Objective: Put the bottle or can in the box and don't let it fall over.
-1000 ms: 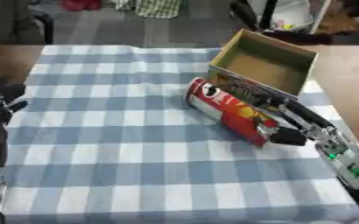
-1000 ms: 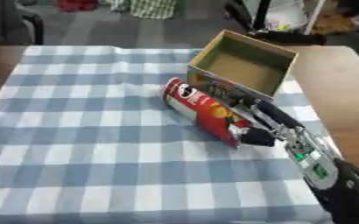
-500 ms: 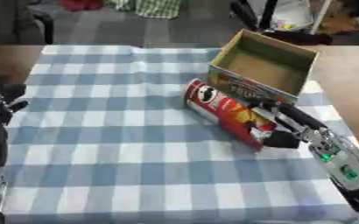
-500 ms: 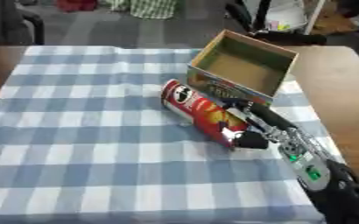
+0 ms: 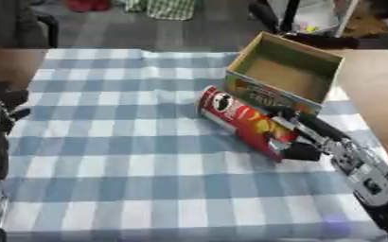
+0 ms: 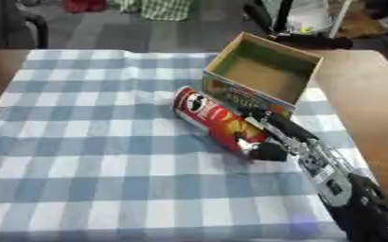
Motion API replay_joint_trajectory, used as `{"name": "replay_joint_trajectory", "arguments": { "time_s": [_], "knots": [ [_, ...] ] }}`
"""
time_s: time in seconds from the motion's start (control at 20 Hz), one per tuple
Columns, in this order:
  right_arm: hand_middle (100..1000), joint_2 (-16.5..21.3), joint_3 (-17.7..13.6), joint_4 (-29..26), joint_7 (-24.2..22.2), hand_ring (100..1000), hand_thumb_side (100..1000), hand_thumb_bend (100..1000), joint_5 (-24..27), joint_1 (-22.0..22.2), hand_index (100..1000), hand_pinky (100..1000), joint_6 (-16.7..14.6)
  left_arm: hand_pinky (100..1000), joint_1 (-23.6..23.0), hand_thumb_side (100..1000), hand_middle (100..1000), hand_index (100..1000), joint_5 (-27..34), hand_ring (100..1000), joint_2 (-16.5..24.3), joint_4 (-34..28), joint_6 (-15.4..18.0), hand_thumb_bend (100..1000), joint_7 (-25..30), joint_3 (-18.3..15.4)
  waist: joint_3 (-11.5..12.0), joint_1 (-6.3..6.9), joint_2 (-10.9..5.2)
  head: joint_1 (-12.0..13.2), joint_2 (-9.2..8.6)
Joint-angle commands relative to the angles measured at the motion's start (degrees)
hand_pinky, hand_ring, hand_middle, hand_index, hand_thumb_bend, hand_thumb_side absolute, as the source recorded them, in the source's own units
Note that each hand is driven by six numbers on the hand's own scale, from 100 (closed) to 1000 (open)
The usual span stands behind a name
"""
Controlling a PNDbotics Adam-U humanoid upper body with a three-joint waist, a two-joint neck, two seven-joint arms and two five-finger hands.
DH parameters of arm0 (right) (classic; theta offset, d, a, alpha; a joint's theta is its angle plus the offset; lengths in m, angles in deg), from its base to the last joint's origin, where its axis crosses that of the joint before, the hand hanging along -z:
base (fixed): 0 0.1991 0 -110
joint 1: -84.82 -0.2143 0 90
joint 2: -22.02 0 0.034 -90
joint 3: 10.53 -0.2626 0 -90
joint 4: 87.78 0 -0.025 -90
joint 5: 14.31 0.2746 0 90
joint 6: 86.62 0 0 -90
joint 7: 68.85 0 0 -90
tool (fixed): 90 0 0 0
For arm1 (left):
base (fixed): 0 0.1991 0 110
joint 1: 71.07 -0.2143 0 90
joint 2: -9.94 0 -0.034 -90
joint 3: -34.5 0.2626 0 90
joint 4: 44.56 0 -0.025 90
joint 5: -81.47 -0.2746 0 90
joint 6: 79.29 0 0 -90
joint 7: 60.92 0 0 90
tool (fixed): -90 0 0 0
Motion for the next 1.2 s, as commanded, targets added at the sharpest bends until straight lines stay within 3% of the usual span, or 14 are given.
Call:
{"name": "replay_joint_trajectory", "arguments": {
  "time_s": [0.05, 0.25, 0.5, 0.85, 0.95, 1.05, 1.2],
  "knots": [
    [823, -0.6, 0.7, 3.2, 0.0, 1000, 690, 100, -3.0, 0.6, 1000, 945, 0.3, 837, 0.9, 890, 712, 913, 0.1, 856, 0.6, -0.9, 0.2, 443, 0.0, -0.2, -0.1, 0.37, -0.62, 0.2, 0.3],
    [824, -2.0, 0.8, 5.4, 0.4, 1000, 650, 100, -5.3, 0.7, 1000, 945, 0.3, 838, 0.9, 891, 712, 913, 0.1, 857, 0.6, -0.9, 0.2, 442, 0.0, -0.2, -0.3, 0.42, -0.59, 0.3, 0.3],
    [823, -3.1, 0.5, 7.3, 0.8, 1000, 510, 100, -7.9, 0.8, 1000, 943, -0.3, 838, 0.8, 891, 712, 913, 0.0, 858, 0.6, -0.9, 0.2, 443, 0.0, -0.3, -0.5, 0.45, -0.62, 0.3, 0.3],
    [822, -4.4, -0.2, 9.7, 1.0, 1000, 492, 100, -9.1, 1.1, 1000, 939, -0.2, 838, 0.8, 890, 712, 913, 0.1, 858, 0.6, -0.9, 0.2, 443, -0.1, -0.4, -0.6, 0.46, -0.63, 0.5, 0.3],
    [823, -4.9, -0.4, 10.5, 0.3, 1000, 411, 100, -8.8, 1.2, 1000, 937, 0.1, 838, 0.8, 890, 712, 913, 0.1, 859, 0.6, -0.9, 0.3, 444, -0.1, -0.4, -0.7, 0.47, -0.62, 0.6, 0.3],
    [823, -5.2, -0.6, 11.2, -0.9, 1000, 224, 100, -8.1, 1.3, 1000, 933, 0.3, 838, 0.8, 890, 712, 913, 0.1, 859, 0.6, -0.9, 0.3, 444, -0.1, -0.4, -0.7, 0.49, -0.61, 0.6, 0.3],
    [823, -5.5, -0.9, 11.7, -2.6, 1000, 219, 100, -7.3, 1.4, 1000, 928, 0.4, 838, 0.8, 890, 712, 913, 0.1, 859, 0.6, -0.9, 0.3, 444, -0.1, -0.5, -0.9, 0.52, -0.61, 0.7, 0.3]
  ]
}}
